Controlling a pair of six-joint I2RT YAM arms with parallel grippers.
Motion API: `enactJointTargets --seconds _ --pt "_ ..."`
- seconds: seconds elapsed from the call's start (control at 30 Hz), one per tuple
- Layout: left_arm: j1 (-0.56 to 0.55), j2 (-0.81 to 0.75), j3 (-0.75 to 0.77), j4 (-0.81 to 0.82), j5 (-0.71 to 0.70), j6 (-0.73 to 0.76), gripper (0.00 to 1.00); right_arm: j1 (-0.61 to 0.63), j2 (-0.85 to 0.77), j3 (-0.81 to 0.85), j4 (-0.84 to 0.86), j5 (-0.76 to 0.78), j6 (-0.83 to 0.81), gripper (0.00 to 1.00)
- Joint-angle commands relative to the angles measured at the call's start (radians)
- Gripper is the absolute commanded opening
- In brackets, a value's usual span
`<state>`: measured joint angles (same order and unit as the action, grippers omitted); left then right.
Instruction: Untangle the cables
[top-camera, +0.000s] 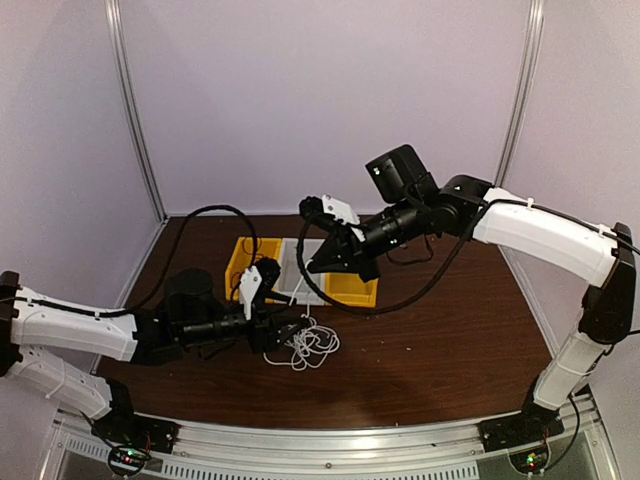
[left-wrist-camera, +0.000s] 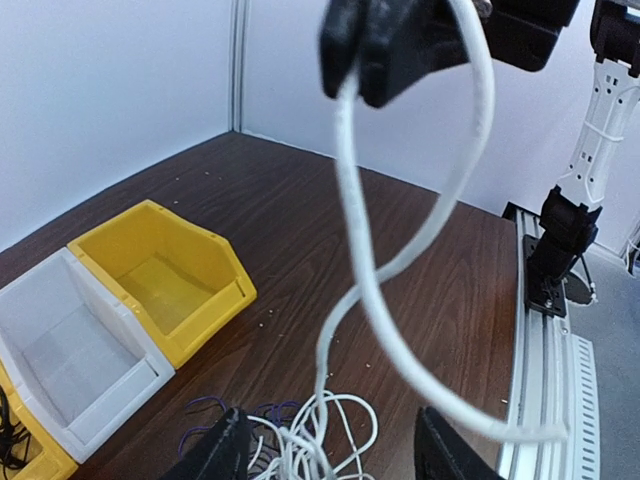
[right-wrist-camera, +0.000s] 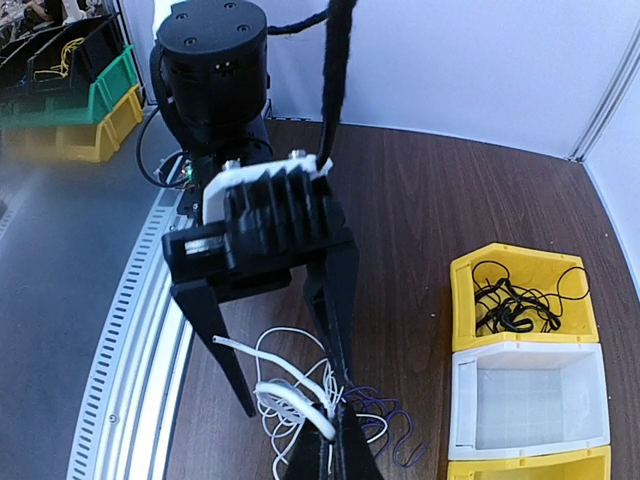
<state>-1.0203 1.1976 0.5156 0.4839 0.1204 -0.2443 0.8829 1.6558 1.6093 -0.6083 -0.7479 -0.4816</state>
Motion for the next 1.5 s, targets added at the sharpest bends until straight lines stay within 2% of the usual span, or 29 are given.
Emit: enactJointTargets --seconds 0.0,0.13,0.2,0.27,0.43,0.6,0.7,0.8,0.9,1.03,1.17,1.27,1.47 --pt "-0.032 0.121 0.084 0.147 0.041 0.04 0.57 -0.01 -0.013 0.004 0.033 0.002 0.024 0.0" --pt "-0.034 0.231 0.111 0.248 -0.024 0.0 0.57 -0.012 -0.01 0.04 0.007 -0.008 0.024 0.0" --pt "-0.034 0.291 0.132 0.266 -0.056 0.002 0.51 -0.014 -0.021 0.054 -0.014 -0.027 0.011 0.0" --pt "-0.033 0.353 0.158 0.262 -0.087 0.009 0.41 -0.013 -0.035 0.062 -0.02 -0.033 0.005 0.0" --pt "-0.033 0.45 0.144 0.325 -0.06 -0.011 0.28 -0.027 -0.051 0.144 -0.083 -0.051 -0.018 0.0" --pt "-0.033 0.49 0.082 0.386 -0.062 -0.035 0.17 -0.069 -0.066 0.335 -0.146 -0.097 -0.02 0.0" --pt "-0.032 0.51 0.048 0.41 -0.071 -0.041 0.11 -0.141 -0.075 0.448 -0.128 -0.197 0.034 0.0" --pt "-0.026 0.53 0.025 0.411 -0.078 -0.049 0.1 -0.259 -0.072 0.543 -0.072 -0.317 0.124 0.0" --pt "-0.026 0.519 0.001 0.411 -0.072 -0.066 0.1 -0.316 -0.079 0.579 -0.063 -0.303 0.123 0.0" --pt "-0.026 0.476 -0.024 0.391 -0.074 -0.081 0.1 -0.341 -0.102 0.522 -0.046 -0.275 0.124 0.0" --pt "-0.025 0.453 -0.028 0.351 -0.081 -0.08 0.12 -0.378 -0.131 0.431 0.029 -0.297 0.186 0.0" --pt "-0.025 0.459 -0.028 0.327 -0.081 -0.078 0.13 -0.423 -0.141 0.43 0.087 -0.318 0.248 0.0" --pt "-0.026 0.467 -0.054 0.316 -0.104 -0.072 0.13 -0.611 -0.143 0.626 0.141 -0.354 0.312 0.0"
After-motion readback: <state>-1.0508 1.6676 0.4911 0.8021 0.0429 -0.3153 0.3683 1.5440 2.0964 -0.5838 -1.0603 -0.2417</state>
